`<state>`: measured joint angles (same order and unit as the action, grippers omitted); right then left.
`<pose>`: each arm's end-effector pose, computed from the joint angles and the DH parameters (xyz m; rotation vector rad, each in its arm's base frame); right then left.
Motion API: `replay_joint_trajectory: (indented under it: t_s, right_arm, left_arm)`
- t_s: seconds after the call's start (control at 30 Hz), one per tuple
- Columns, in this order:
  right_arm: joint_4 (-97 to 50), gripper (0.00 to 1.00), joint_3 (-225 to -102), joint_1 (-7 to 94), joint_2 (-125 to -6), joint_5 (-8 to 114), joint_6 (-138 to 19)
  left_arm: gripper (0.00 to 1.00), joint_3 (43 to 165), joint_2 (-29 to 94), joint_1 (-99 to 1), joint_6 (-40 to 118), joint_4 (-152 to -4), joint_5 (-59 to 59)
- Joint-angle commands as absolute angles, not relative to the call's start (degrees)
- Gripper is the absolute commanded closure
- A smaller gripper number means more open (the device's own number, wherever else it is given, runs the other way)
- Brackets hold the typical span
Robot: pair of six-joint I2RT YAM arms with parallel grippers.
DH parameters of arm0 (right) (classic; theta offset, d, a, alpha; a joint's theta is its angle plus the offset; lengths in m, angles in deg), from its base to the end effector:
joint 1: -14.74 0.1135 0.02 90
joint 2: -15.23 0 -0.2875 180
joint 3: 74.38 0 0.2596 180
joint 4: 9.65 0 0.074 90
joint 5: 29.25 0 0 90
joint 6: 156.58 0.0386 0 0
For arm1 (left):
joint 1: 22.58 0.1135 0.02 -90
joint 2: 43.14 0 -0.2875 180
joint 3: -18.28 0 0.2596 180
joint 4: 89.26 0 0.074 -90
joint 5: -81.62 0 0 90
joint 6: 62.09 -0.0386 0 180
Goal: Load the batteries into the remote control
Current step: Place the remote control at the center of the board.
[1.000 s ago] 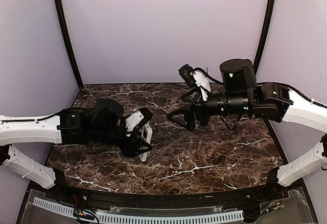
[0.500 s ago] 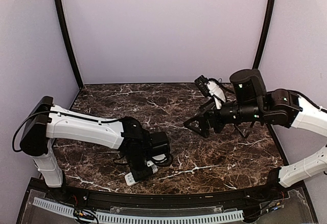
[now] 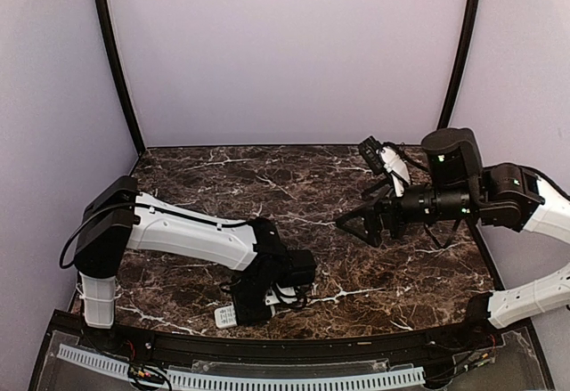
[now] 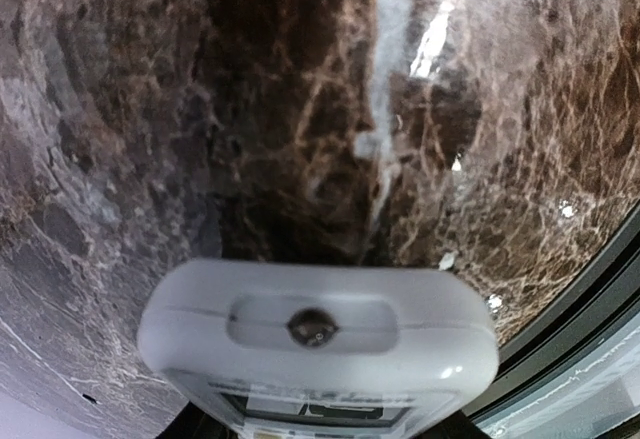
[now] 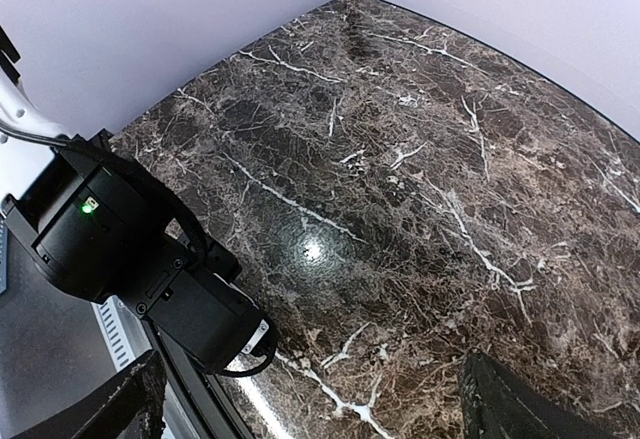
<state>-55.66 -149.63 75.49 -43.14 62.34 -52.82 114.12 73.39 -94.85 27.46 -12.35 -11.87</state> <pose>0.1065 0.1879 0.3789 -0.8491 1.9976 0.7480 0.1169 -0.3578 0.1675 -1.8213 -2.4636 -0.1949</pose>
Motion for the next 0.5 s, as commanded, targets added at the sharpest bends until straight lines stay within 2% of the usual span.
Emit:
replay_joint_trajectory:
  t_s: [0.0, 0.37, 0.47]
  right_arm:
    - [-55.26, 0.01, -148.97, 75.29, -42.13, 63.36, -52.43]
    - [-55.45, 0.01, -148.68, 75.28, -41.86, 64.36, -52.1]
    - [-55.21, 0.01, -148.71, 75.26, -42.22, 64.63, -51.82]
  left_arm:
    - [0.66, 115.57, 74.93, -94.92, 24.79, -11.02, -11.34]
    - [0.35, 114.49, 75.13, -94.92, 23.36, -13.07, -9.41]
    - [0.15, 115.42, 74.22, -94.92, 23.62, -12.7, -8.61]
